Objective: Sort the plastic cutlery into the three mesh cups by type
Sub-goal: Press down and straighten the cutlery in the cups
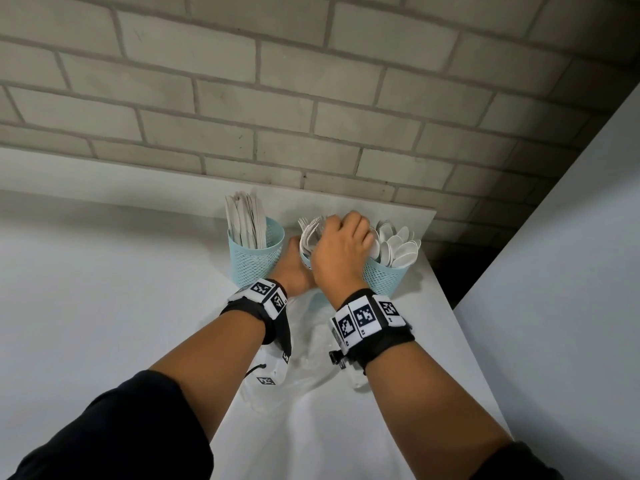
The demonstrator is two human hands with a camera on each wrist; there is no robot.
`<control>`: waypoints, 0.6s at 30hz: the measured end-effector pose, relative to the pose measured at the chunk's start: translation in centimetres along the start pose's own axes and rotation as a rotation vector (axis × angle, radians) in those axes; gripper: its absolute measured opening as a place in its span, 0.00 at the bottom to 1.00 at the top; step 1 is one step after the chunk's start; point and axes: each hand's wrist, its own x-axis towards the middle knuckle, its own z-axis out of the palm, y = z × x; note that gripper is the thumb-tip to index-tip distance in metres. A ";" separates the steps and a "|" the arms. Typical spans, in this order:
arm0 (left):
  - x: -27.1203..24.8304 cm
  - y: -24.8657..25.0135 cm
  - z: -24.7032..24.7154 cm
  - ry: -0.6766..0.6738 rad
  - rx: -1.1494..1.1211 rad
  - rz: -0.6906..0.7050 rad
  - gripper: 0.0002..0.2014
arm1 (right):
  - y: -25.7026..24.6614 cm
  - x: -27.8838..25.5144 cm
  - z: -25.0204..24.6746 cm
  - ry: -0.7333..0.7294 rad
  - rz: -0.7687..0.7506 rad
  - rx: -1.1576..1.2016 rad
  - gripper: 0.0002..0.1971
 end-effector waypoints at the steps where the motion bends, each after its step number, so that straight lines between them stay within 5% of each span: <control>1: -0.1 0.3 0.1 -0.006 -0.002 0.025 0.44 | 0.0 0.2 -0.2 -0.038 -0.028 0.029 0.16; 6: 0.3 -0.2 0.3 0.018 -0.073 0.007 0.50 | 1.3 0.6 -3.0 0.073 0.154 0.393 0.24; 10: 0.1 -0.5 0.2 0.003 -0.114 0.020 0.53 | 3.4 -0.5 -3.7 -0.226 0.301 0.385 0.36; 13: 0.1 -0.3 0.1 -0.007 -0.135 0.023 0.52 | 4.1 -0.7 -2.2 -0.450 0.230 0.268 0.33; 18: -0.1 -0.5 0.1 0.009 -0.122 0.066 0.49 | 3.1 0.0 0.5 -0.411 0.266 0.542 0.45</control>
